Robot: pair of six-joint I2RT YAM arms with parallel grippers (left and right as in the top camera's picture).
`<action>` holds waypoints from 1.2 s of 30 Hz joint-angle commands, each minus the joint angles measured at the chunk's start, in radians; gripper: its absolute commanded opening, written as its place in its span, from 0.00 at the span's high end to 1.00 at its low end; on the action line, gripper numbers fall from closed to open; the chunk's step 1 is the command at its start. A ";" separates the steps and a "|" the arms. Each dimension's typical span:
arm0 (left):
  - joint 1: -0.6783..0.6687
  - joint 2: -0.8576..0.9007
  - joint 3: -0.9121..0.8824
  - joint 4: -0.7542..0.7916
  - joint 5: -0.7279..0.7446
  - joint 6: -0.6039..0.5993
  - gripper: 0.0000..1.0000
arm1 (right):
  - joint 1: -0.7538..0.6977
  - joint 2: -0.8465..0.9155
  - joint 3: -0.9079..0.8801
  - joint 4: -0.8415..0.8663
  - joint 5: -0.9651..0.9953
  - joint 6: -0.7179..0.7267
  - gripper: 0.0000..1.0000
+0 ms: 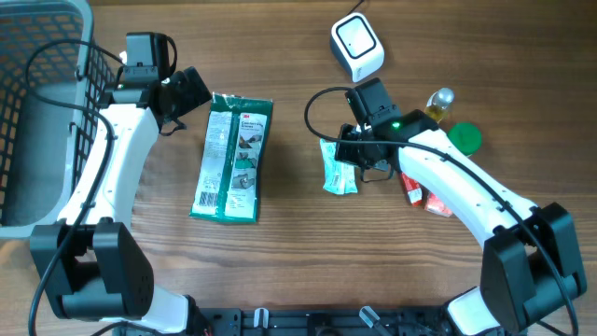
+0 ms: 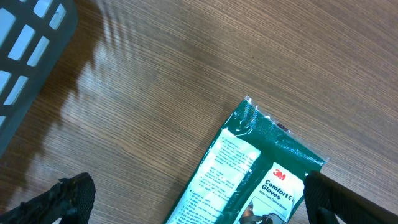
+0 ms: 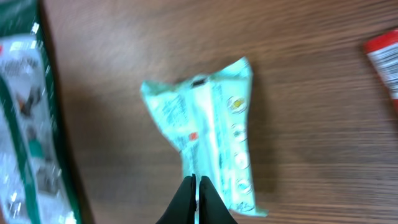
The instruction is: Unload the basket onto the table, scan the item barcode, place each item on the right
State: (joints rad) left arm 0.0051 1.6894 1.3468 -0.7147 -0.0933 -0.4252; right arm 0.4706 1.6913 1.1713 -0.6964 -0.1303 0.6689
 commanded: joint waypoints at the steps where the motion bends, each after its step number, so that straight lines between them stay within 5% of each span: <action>1: 0.001 -0.003 0.008 0.002 -0.013 0.002 0.00 | 0.001 0.040 -0.020 -0.006 -0.149 -0.126 0.96; 10: 0.000 -0.003 0.008 0.002 -0.013 0.002 0.00 | -0.008 0.095 -0.020 -0.008 -0.191 -0.212 0.96; 18: 0.000 -0.003 0.008 0.002 -0.012 0.002 0.00 | -0.139 0.096 -0.042 0.003 -0.456 -0.382 0.96; 27: 0.001 -0.003 0.007 0.002 -0.013 0.002 0.00 | -0.151 0.103 -0.264 0.385 -0.586 -0.373 0.96; 36: 0.000 -0.003 0.008 0.002 -0.013 0.002 0.00 | -0.151 0.283 -0.386 0.653 -0.549 -0.123 0.96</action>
State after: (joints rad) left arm 0.0048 1.6894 1.3468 -0.7147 -0.0933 -0.4252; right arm 0.3218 1.8507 0.8204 -0.0540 -0.7341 0.4328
